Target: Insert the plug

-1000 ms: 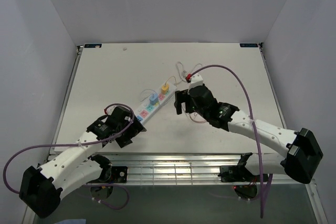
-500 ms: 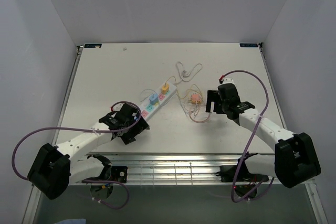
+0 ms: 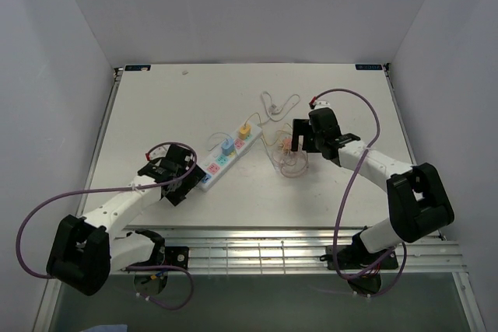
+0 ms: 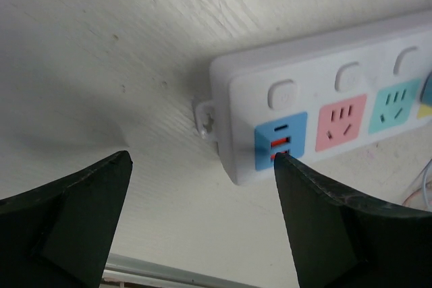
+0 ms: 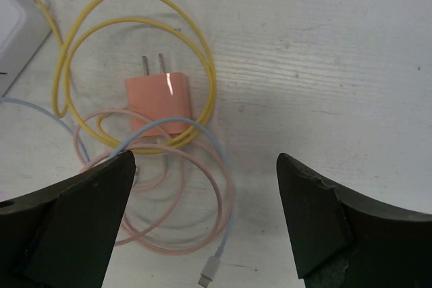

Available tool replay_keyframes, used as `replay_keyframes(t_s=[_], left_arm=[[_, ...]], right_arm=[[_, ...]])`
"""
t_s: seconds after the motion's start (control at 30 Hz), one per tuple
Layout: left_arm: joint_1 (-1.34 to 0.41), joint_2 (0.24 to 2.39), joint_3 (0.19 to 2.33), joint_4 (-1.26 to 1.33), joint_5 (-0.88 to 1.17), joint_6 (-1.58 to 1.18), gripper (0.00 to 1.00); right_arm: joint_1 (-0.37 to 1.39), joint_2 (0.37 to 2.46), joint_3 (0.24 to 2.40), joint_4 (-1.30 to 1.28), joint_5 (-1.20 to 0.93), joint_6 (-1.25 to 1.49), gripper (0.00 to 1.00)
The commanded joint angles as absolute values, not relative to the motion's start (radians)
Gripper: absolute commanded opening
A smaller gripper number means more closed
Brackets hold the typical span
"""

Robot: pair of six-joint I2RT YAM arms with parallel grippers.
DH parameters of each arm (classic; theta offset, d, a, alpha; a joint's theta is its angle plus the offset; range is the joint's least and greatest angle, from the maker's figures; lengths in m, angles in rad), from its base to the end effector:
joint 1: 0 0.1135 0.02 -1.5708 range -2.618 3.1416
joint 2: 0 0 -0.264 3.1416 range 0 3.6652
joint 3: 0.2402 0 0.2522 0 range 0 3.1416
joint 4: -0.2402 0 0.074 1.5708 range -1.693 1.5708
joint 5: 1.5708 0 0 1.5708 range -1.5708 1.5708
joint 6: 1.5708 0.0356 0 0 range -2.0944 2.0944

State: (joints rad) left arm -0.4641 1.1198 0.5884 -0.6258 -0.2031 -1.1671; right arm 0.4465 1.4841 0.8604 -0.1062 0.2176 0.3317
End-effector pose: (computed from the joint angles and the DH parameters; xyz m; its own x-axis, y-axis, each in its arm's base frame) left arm 0.1734 -0.0787 0.1790 -0.6582 -0.6778 -0.3277 -0.6092 0.7352 -0.2970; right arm 0.2848 0.1278 0.2096 -0.6587 0.0372 -0.7515 -0.0656 0.9921 0.1066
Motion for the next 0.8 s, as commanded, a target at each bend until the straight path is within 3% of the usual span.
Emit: replay_keyframes(t_s=[0.0, 0.13, 0.27, 0.33, 0.37, 0.5, 0.77], left_arm=[[-0.376, 1.121, 0.612, -0.62, -0.203, -1.105, 0.98], [-0.35, 1.121, 0.626, -0.617, -0.172, -1.069, 0.98], [-0.35, 1.068, 0.649, -0.64, -0.186, -1.06, 0.98], [-0.35, 1.028, 0.66, -0.669, -0.192, -1.057, 0.98], [-0.35, 1.011, 0.669, -0.69, -0.196, -1.057, 0.98], [-0.35, 0.93, 0.683, -0.741, -0.196, -1.057, 0.98], [-0.351, 0.816, 0.677, -0.788, -0.178, -1.057, 0.98]], right_arm=[[0.46, 1.431, 0.878, 0.003, 0.137, 0.31, 0.9], [0.463, 1.437, 0.847, 0.069, 0.028, 0.252, 0.91], [0.472, 1.463, 0.802, 0.138, 0.012, 0.204, 0.98], [0.472, 1.474, 0.799, 0.158, -0.028, 0.178, 0.69], [0.472, 1.482, 0.817, 0.131, -0.029, 0.176, 0.68], [0.482, 1.46, 0.822, 0.051, 0.058, 0.189, 0.89], [0.482, 1.301, 0.693, 0.087, 0.084, 0.197, 0.9]])
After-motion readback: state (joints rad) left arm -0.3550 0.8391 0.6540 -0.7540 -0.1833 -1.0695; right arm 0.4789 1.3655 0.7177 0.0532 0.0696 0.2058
